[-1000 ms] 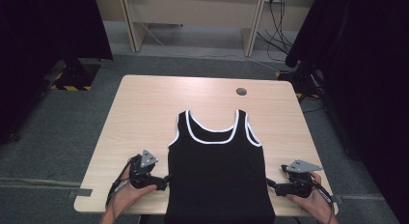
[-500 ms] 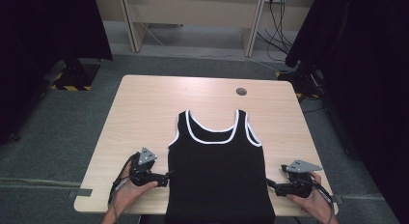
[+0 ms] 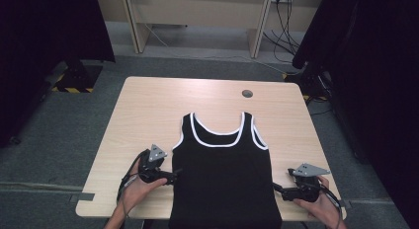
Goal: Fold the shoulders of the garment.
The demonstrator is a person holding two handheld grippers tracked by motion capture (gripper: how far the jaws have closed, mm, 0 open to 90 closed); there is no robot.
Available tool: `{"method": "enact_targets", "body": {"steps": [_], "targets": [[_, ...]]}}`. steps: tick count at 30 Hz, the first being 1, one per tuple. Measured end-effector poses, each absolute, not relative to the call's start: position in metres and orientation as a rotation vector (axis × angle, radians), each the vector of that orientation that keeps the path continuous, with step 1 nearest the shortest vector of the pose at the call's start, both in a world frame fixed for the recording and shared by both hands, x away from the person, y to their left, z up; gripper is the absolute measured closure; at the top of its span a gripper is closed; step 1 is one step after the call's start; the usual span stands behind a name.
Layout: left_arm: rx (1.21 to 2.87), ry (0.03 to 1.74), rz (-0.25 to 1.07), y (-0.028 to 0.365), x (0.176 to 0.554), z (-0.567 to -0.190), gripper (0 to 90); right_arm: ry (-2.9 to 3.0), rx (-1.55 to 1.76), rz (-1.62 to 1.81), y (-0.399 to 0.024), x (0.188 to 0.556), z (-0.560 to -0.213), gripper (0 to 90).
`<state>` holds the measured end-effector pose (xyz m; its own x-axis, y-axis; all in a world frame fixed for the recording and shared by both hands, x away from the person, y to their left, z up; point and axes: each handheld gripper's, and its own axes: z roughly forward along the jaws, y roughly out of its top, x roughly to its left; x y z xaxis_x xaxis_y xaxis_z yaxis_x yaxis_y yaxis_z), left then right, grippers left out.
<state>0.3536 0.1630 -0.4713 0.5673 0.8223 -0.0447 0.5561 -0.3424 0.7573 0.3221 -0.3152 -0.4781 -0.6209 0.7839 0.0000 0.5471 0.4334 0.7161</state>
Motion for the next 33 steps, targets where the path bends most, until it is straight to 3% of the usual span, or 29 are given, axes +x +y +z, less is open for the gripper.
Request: {"method": "enact_targets", "body": {"steps": [11,33], "targets": [[1.999,1.097,0.463,0.143,0.4,-0.45,5.6,2.36,1.14,0.994,-0.315,0.322,-0.478,16.7],[1.985,1.172,0.448,0.119,0.461,-0.454,11.4,2.363,1.137,0.996,-0.315,0.322,-0.478,16.7]]}}
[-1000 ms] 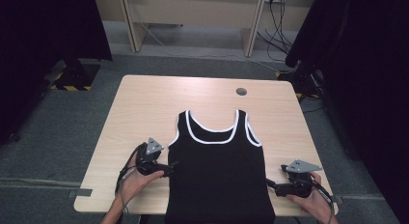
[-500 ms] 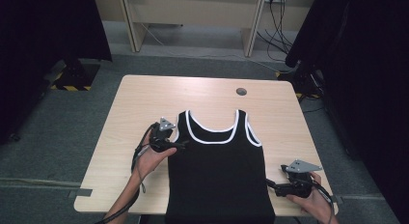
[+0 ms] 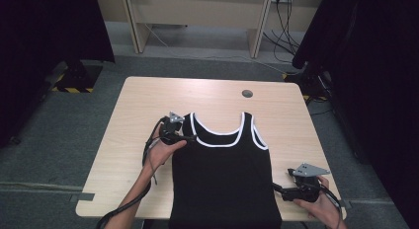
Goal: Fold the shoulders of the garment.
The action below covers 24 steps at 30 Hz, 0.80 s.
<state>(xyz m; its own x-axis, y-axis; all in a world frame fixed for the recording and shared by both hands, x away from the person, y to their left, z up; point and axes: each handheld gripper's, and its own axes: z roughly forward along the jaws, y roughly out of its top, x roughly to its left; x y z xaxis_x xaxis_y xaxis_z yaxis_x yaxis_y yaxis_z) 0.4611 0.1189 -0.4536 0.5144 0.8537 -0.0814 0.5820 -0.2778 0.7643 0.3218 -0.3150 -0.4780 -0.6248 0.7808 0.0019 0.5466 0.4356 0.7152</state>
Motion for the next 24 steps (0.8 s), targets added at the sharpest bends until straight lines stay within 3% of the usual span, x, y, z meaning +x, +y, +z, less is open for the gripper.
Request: {"method": "enact_targets", "body": {"steps": [16,21,24], "targets": [[2.029,1.259,0.47,0.096,0.504,-0.465,14.7,2.367,1.133,0.998,-0.315,0.322,-0.478,16.6],[2.068,1.234,0.518,0.095,0.509,-0.474,34.3,2.368,1.133,0.998,-0.315,0.322,-0.478,16.6],[2.092,1.197,0.509,0.095,0.507,-0.471,56.8,2.368,1.132,0.999,-0.315,0.322,-0.478,16.6]]}}
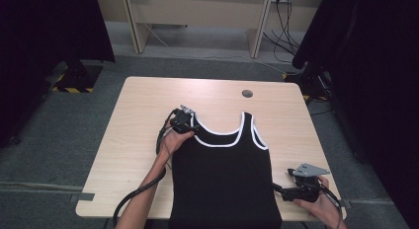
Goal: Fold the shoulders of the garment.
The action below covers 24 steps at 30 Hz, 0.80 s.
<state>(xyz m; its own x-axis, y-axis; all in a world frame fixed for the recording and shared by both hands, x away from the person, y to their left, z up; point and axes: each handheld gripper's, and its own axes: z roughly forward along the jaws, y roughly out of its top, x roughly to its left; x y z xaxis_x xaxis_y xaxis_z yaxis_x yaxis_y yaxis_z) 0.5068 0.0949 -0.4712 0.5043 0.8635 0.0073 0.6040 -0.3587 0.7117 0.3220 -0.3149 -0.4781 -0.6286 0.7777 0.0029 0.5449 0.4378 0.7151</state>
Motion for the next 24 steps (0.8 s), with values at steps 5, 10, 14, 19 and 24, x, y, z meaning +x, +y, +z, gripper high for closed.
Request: {"method": "enact_targets", "body": {"steps": [5,10,14,19,24], "targets": [[2.084,1.175,0.496,0.095,0.505,-0.471,77.0,2.368,1.133,0.998,-0.315,0.322,-0.478,16.6],[2.068,1.157,0.477,0.094,0.501,-0.468,81.7,2.368,1.132,0.999,-0.315,0.322,-0.478,16.6],[2.047,1.122,0.461,0.092,0.494,-0.457,82.4,2.368,1.132,0.998,-0.315,0.322,-0.478,16.6],[2.016,1.045,0.45,0.087,0.475,-0.441,82.1,2.368,1.131,0.998,-0.315,0.322,-0.478,16.6],[2.014,0.989,0.451,0.083,0.456,-0.429,80.9,2.368,1.132,0.998,-0.315,0.322,-0.478,16.6]]}}
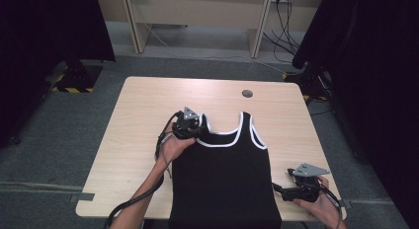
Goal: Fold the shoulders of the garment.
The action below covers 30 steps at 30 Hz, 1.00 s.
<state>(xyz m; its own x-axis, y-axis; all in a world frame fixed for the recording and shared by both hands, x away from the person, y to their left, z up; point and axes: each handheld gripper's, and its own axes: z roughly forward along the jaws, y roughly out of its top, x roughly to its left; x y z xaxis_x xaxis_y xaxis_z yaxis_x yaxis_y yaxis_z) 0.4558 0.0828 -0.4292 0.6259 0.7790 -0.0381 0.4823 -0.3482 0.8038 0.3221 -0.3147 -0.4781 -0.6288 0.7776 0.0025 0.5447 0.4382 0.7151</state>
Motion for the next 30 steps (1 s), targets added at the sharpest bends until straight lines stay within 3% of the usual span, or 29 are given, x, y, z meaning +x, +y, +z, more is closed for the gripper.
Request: {"method": "enact_targets", "body": {"steps": [8,11,16,24,30], "targets": [[2.073,0.91,0.451,0.074,0.409,-0.437,72.5,2.368,1.132,0.998,-0.315,0.322,-0.478,16.6],[2.069,0.898,0.404,0.074,0.397,-0.44,57.3,2.367,1.133,0.998,-0.315,0.322,-0.478,16.6],[2.064,0.861,0.382,0.07,0.386,-0.43,48.7,2.367,1.132,0.998,-0.314,0.322,-0.478,16.5],[2.062,0.932,0.399,0.061,0.425,-0.424,46.2,2.367,1.131,0.999,-0.314,0.322,-0.478,16.5],[2.117,1.003,0.36,0.052,0.459,-0.442,50.2,2.368,1.132,0.999,-0.314,0.322,-0.478,16.5]]}}
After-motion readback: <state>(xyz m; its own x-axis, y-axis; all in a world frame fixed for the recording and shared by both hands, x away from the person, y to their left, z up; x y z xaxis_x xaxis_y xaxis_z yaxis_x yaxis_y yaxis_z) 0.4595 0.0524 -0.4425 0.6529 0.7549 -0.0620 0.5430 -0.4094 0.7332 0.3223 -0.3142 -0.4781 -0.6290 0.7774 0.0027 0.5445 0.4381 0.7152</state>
